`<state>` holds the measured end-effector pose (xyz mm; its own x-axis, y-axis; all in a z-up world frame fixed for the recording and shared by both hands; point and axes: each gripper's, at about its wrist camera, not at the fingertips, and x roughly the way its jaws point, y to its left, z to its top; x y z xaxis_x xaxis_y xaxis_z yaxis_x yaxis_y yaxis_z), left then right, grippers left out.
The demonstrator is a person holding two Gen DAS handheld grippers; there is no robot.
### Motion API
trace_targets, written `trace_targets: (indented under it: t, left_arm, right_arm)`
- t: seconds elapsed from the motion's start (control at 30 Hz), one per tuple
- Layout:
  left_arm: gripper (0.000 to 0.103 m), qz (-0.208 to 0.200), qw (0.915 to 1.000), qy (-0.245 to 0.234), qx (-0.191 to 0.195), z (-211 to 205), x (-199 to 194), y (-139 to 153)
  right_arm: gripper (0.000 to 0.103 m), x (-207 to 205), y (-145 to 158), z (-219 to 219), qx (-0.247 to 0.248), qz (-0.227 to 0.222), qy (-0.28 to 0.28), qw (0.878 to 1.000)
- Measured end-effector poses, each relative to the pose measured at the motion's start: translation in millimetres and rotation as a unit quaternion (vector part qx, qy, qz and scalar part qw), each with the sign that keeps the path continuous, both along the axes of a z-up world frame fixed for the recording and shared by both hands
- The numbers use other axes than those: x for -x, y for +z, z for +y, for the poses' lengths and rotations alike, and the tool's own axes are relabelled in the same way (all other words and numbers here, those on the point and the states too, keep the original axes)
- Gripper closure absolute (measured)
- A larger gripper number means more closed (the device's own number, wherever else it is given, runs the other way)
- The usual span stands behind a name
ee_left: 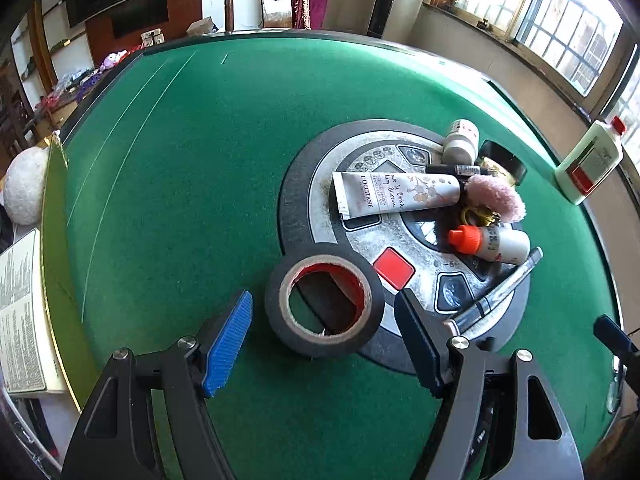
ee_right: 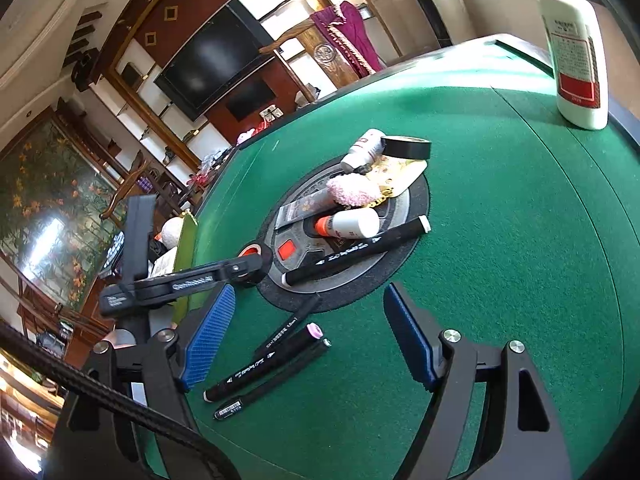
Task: Organize objects
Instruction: 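Return to the pile and grasp the black tape roll with the left gripper, then grasp another black marker with the right gripper while the left holds the tape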
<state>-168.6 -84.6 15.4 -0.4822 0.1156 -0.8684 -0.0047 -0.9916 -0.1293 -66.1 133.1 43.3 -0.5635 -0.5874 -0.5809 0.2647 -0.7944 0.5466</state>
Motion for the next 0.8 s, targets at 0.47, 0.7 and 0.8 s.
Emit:
trace_targets:
  t: [0.47,0.7,0.8]
  left_arm:
    - [0.047,0.042,0.9991,0.004,-0.007,-15,-50,-6]
    - [0.047,0.045,0.9990,-0.003,-0.008,-13,-49,-8]
    - [0.047,0.043,0.9990,-0.005,-0.012,-13,-45,-8]
  right_arm:
    - [0.026,17,-10,0,-0.035,-0.003,-0.014,0.999]
    - [0.026,83,-18,-10,-0.065,-0.024,-0.004,0.998]
    - [0.026,103,-28,-12,-0.066,-0.034,0.002,0.997]
